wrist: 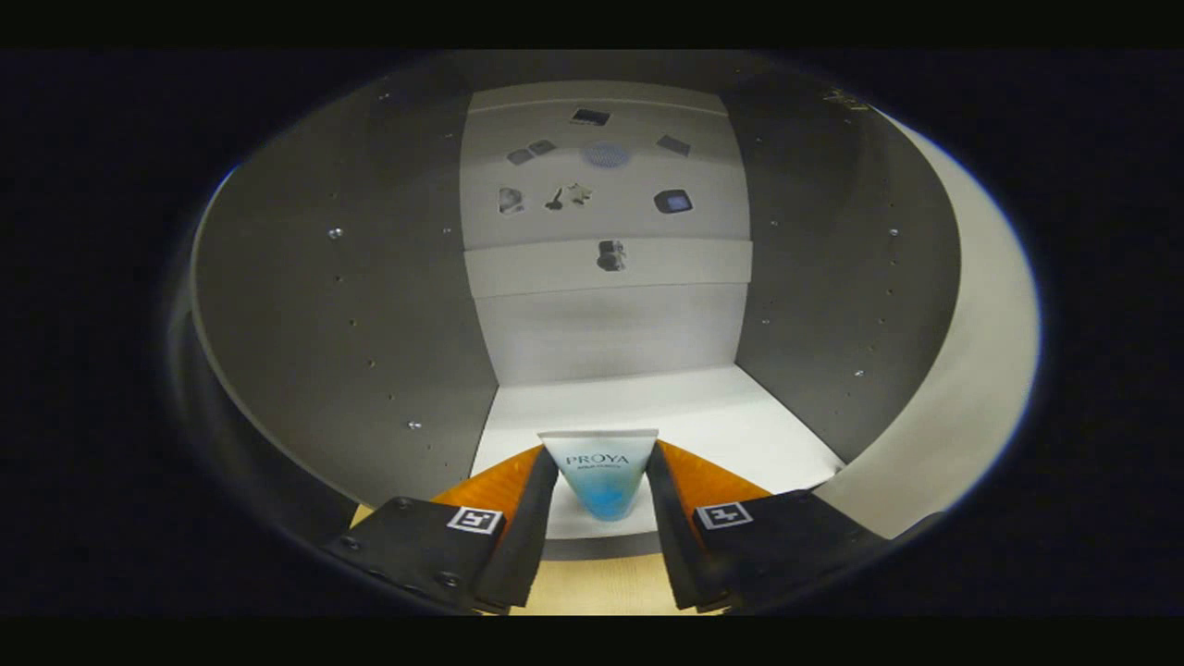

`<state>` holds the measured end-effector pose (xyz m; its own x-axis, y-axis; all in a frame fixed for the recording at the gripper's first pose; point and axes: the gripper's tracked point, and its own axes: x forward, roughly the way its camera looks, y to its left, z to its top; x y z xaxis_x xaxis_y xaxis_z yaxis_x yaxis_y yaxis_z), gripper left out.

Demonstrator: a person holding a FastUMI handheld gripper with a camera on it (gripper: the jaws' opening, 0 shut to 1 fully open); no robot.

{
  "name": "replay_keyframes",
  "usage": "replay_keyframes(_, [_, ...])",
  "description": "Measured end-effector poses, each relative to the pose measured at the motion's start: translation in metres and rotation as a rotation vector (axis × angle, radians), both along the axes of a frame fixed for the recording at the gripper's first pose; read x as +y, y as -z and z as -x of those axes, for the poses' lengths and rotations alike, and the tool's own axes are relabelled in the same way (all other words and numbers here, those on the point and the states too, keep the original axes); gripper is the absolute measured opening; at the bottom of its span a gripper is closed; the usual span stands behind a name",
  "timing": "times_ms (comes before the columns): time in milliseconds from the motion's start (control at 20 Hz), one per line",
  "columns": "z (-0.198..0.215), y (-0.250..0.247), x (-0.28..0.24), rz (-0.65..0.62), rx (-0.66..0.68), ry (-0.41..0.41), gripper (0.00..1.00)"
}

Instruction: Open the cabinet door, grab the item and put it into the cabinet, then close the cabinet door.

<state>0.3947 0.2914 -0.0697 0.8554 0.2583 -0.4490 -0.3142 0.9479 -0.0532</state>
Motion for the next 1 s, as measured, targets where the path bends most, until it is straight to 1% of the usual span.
replay_keyframes(100, [-0.011,0.009,0.003,0.011,0.015,-0.003,0.62])
replay_keyframes(200, [-0.022,0.009,0.007,0.018,-0.002,-0.012,0.63])
replay_keyframes(350, [-0.027,0.009,0.009,0.032,-0.014,-0.022,0.62])
replay_keyframes(500, [-0.027,0.001,0.008,0.027,-0.044,-0.020,0.70])
replay_keyframes(650, [-0.019,-0.018,0.000,0.016,-0.106,-0.002,0.89])
replay_keyframes(700, [-0.015,-0.026,-0.003,0.005,-0.132,0.006,1.00])
replay_keyframes(800, [0.001,-0.044,-0.009,-0.022,-0.176,0.011,1.00])
replay_keyframes(1000, [0.048,-0.077,-0.025,-0.075,-0.269,0.020,1.00])
